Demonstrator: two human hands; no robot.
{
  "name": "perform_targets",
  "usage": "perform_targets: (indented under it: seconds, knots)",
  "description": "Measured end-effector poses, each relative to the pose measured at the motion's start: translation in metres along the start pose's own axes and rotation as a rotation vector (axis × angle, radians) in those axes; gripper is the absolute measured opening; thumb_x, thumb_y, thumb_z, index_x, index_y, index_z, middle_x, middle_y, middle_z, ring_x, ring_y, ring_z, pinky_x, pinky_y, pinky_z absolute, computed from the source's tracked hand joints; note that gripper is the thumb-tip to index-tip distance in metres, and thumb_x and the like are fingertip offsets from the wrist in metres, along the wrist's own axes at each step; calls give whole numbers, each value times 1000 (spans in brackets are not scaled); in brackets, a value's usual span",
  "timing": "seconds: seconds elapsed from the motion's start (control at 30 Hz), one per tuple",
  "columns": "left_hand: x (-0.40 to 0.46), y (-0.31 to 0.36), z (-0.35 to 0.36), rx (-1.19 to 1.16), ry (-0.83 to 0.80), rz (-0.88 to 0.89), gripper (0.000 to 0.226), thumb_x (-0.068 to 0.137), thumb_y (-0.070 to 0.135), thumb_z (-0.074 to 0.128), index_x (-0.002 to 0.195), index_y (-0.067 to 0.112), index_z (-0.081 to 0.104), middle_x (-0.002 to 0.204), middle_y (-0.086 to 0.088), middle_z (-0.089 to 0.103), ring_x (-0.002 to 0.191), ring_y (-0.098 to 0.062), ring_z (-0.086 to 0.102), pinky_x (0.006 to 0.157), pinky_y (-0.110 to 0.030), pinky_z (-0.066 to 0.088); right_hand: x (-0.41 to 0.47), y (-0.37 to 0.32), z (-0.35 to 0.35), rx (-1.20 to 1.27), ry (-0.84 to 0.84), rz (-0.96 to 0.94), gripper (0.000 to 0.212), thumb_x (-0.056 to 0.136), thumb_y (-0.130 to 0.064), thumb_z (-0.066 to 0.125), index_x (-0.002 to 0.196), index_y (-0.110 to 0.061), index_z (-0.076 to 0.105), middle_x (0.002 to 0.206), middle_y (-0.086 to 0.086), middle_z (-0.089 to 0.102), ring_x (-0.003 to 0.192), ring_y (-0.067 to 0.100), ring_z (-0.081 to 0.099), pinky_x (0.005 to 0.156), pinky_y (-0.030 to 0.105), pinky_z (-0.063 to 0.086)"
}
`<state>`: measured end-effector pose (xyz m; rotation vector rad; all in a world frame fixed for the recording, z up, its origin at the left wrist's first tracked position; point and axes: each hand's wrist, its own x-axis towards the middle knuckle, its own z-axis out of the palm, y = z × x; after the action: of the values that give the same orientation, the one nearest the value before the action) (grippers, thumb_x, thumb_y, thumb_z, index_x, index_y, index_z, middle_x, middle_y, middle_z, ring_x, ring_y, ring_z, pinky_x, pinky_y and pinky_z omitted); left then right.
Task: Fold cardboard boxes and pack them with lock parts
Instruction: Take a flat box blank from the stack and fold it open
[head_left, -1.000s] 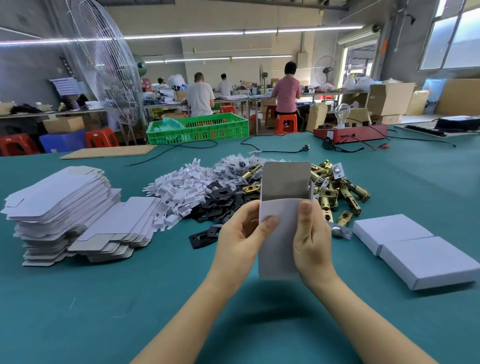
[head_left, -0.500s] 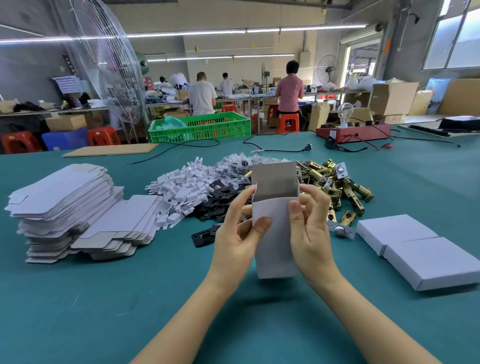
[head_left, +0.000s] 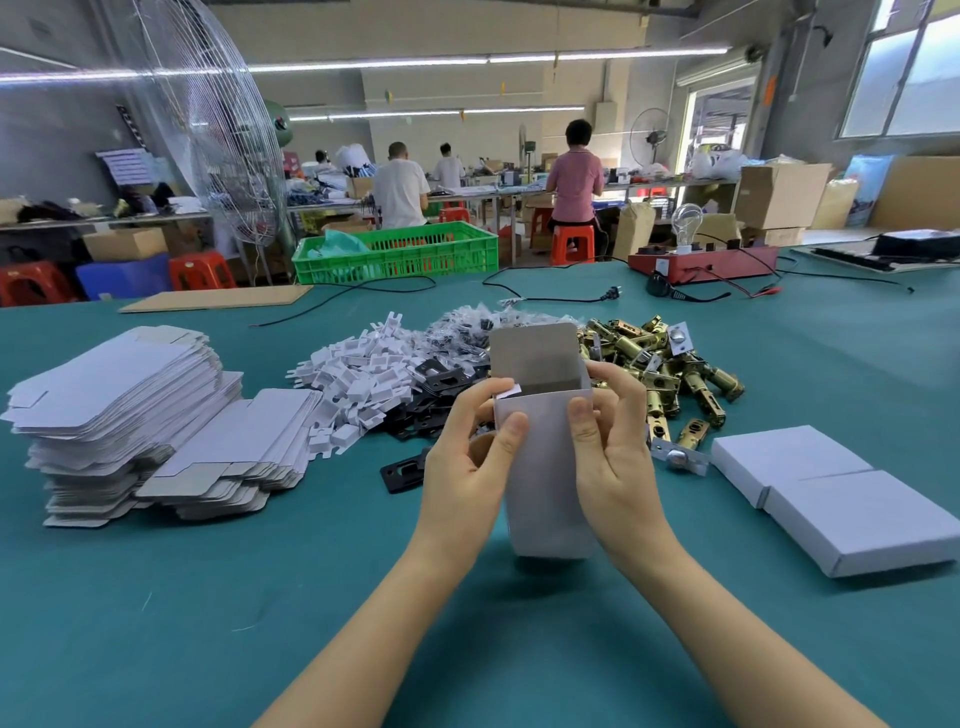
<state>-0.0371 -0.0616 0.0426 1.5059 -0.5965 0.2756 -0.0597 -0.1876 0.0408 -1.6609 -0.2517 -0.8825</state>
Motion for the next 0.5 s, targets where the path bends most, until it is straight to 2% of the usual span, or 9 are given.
perform_targets:
  seconds: [0.1,0.23,0.3,0.37,0.43,0.5]
  knots:
    - [-2,5,8,-28,2,8,20,95,37,50,114,36,56,81,21,58,72,1,51,68,-11,42,0,-5,1,56,9,6,24,97,-39,35,112,-57,41,92,-22,56,74,2,52,64,20,46]
    - [-5,15,20,-76,28,-34,17,103,31,40,114,35,52,90,30,56,82,6,50,77,-8,40,0,-13,3,88,54,-49,16,101,-28,32,105,-35,45,84,-33,48,72,-11,42,70,3,37]
    - [-6,21,23,-152,46,-75,16,99,39,42,106,38,56,97,21,58,89,-1,51,84,-18,43,0,-15,3,82,79,-33,16,101,-25,30,99,-28,46,82,-33,47,74,-13,43,73,2,35]
    - [-6,24,25,-248,63,-138,18,90,49,47,96,38,60,99,4,59,92,-15,51,88,-37,42,-1,-17,3,69,89,-1,18,100,-27,29,93,-25,45,82,-34,48,76,-13,43,73,2,34]
    - [-7,27,24,-312,84,-205,22,85,57,53,88,37,62,95,-4,58,88,-20,50,81,-41,40,-1,-17,2,64,93,33,21,99,-29,28,89,-23,45,79,-34,47,74,-13,43,71,2,34]
    - [-5,28,24,-336,104,-237,18,88,52,56,83,36,63,93,-2,61,84,-19,49,78,-40,38,-1,-17,2,78,95,62,22,98,-31,28,87,-23,45,76,-33,48,73,-12,43,69,2,34]
